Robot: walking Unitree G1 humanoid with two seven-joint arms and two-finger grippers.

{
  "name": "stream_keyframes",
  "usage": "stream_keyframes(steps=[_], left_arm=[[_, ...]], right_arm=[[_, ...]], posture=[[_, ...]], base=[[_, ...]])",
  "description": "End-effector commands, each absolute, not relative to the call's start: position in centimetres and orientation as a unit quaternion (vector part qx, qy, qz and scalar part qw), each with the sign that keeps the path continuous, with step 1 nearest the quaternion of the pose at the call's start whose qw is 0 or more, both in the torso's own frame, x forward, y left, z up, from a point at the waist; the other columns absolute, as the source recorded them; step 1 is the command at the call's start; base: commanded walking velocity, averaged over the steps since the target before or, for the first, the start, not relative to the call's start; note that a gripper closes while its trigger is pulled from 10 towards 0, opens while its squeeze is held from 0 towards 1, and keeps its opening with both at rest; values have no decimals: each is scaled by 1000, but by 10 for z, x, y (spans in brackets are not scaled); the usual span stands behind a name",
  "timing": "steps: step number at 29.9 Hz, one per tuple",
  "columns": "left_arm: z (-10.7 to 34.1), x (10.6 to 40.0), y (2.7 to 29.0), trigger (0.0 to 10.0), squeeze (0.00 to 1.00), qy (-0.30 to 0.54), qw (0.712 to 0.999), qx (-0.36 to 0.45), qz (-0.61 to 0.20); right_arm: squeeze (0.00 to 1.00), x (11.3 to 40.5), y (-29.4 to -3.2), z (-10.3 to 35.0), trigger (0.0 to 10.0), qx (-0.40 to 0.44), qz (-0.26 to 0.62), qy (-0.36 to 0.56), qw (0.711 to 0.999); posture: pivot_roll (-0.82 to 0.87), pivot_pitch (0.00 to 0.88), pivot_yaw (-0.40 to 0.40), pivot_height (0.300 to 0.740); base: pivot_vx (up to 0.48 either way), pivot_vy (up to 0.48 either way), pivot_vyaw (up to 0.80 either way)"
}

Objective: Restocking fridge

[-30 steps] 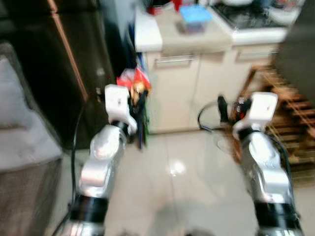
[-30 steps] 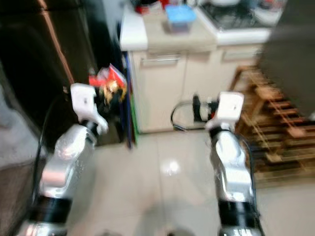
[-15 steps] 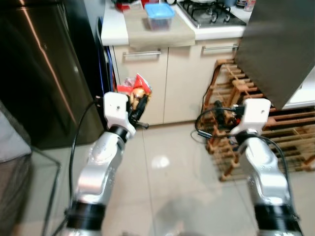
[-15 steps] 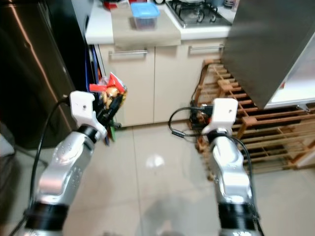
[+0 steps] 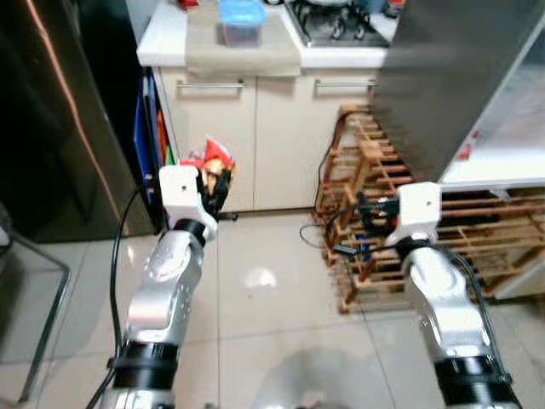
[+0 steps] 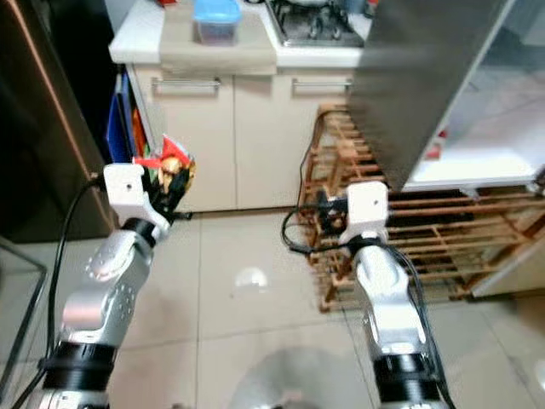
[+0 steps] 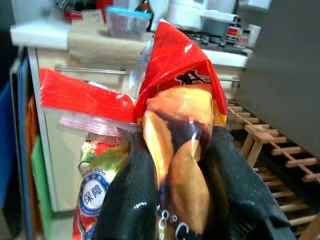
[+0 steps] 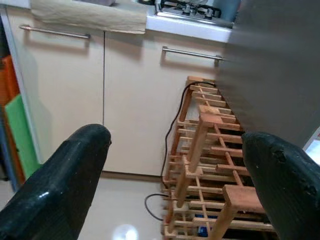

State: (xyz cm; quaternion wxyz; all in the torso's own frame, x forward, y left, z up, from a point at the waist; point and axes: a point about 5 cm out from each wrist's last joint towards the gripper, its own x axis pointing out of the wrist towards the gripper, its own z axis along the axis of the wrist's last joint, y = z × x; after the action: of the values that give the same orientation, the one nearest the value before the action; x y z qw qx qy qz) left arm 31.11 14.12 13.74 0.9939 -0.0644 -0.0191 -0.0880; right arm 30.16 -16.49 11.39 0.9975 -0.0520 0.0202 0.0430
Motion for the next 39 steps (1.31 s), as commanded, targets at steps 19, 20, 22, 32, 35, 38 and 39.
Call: stream_keyframes(steps=[19,20,22,32,35,38,39], left_arm=[[162,332,121,10000,0,-58,991,-40,-117],[161,333,122,10000,0,-55,991,-40,-113],[160,335,125,10000,0,-58,994,2,-94],[160,335,114,10000,0,-58,990,-15,-126],[160,337,110,10000,0,-60,990,-12,-130],[161,338,108,10000,0,-62,989,-10,-136],[161,339,108,10000,0,-63,989,-9,-136]], right_arm=[[0,299,-177,115,10000,-50,23,5,998],[0,298,-177,114,10000,-51,24,6,998],[0,292,-179,110,10000,-53,27,13,998],[35,287,-186,107,10000,-50,11,22,998],[43,288,-185,109,10000,-53,13,20,998],[0,289,-185,109,10000,-46,8,16,999],[0,289,-184,110,10000,-46,9,16,999]], posture=[[-155,0,31,740],[-155,0,31,740],[-158,0,31,740],[-175,4,35,740],[-178,5,33,740],[-178,5,32,740],[-182,7,32,740]], base=[[0,-459,0],[0,-431,0],[255,-405,0],[0,0,438],[340,-335,681],[353,-323,227],[364,-307,0]])
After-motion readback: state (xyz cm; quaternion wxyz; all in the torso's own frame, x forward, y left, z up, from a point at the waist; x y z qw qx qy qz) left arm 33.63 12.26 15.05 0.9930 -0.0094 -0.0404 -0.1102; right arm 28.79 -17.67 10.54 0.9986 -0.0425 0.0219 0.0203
